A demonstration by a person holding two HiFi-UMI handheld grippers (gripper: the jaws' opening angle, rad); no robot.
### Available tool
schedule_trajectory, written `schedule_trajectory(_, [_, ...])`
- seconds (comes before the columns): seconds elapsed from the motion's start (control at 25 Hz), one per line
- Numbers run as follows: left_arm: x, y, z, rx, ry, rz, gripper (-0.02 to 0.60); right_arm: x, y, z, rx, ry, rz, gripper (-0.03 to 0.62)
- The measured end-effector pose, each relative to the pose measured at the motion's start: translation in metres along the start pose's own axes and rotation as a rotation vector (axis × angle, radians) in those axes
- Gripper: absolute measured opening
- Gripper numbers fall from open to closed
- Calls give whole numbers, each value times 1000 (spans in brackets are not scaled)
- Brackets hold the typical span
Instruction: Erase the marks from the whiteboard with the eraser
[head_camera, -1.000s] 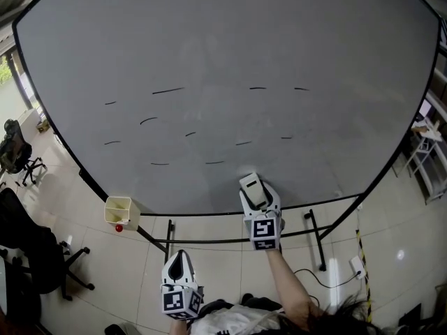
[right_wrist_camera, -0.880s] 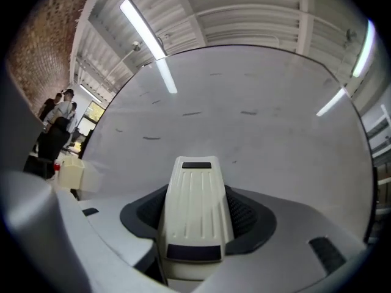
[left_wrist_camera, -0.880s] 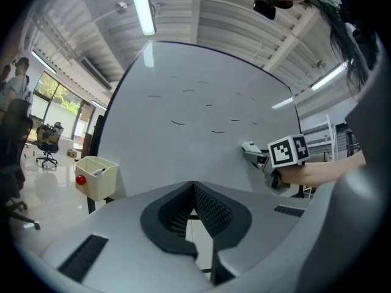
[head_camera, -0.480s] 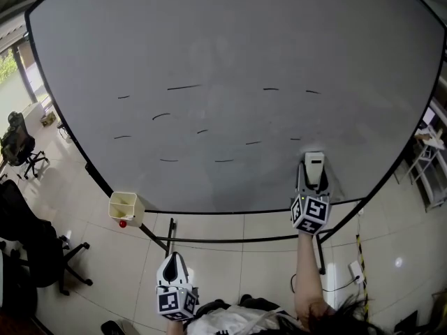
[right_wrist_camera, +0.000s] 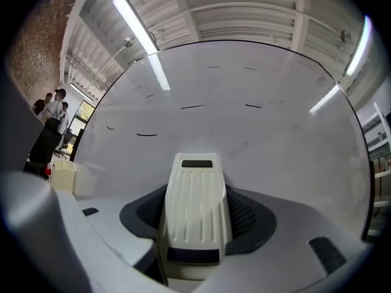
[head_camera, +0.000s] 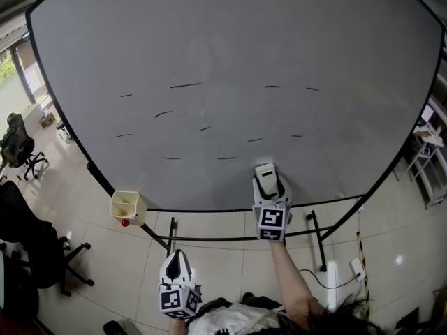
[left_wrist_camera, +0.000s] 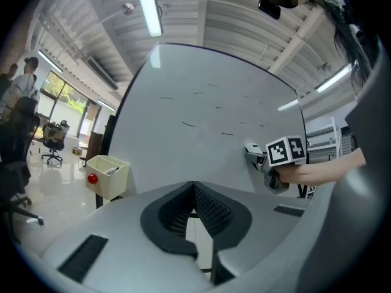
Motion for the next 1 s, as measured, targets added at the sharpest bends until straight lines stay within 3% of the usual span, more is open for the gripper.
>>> schedule_trajectory(0.24, [-9,5,15,9,13,21,-14,-26,4,0,36,-10,35,279])
schedule_trajectory(0.48, [-18,27,-3,44,172,83,-14,-127,68,55,170,-37,178,278])
schedule_trajectory(0.68, [-34,34,-31,73,279,74,-14,-202,95,97,260,-86,267,279])
schedule_trajectory(0.8, [-52,38,-44,82,298,69,-14,-234,93,111,318,-112,262,279])
schedule_trajectory(1.0, [-89,35,-60,68,264,46,-14,-279,81,122,332,-156,251,278])
Point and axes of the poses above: the fingertips, and each gripper's own axes: x forward along the fingers, z to its left, y out of its underside, the point moved 6 cm from there along -x, backward along the fingers, and after that the axes turned 14 degrees about -y, right-handed, at the moved point
